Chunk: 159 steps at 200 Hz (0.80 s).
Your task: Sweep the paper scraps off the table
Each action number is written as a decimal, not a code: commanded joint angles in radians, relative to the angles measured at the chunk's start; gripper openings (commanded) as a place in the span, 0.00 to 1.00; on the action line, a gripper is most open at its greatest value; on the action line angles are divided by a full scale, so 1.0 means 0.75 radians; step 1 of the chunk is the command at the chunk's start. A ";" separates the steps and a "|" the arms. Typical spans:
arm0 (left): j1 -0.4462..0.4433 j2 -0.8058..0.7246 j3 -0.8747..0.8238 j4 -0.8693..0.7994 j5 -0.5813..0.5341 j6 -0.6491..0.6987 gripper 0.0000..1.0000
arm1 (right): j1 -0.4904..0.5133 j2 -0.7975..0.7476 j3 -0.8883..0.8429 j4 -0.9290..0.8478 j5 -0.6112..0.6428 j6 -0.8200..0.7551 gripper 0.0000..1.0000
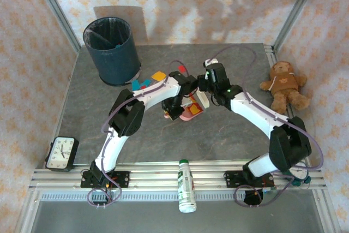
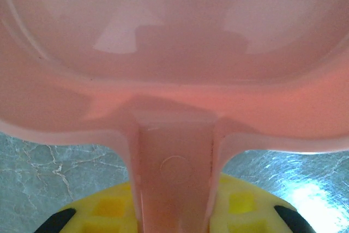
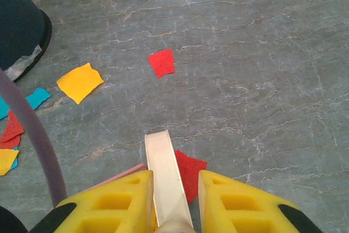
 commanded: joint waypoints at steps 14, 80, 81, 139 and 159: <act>0.006 -0.115 -0.094 0.019 -0.008 0.000 0.00 | -0.024 -0.105 -0.007 -0.026 0.035 0.067 0.00; 0.031 -0.176 -0.205 0.068 0.015 -0.005 0.00 | -0.074 -0.153 -0.003 -0.033 0.053 0.033 0.00; 0.031 -0.176 -0.205 0.067 0.016 -0.005 0.00 | -0.075 -0.152 -0.002 -0.031 0.056 0.033 0.00; 0.047 -0.194 -0.230 0.113 0.079 -0.030 0.00 | -0.130 0.017 0.098 0.089 0.149 -0.111 0.00; 0.048 -0.192 -0.234 0.118 0.088 -0.030 0.00 | -0.131 0.081 0.136 0.121 0.164 -0.176 0.00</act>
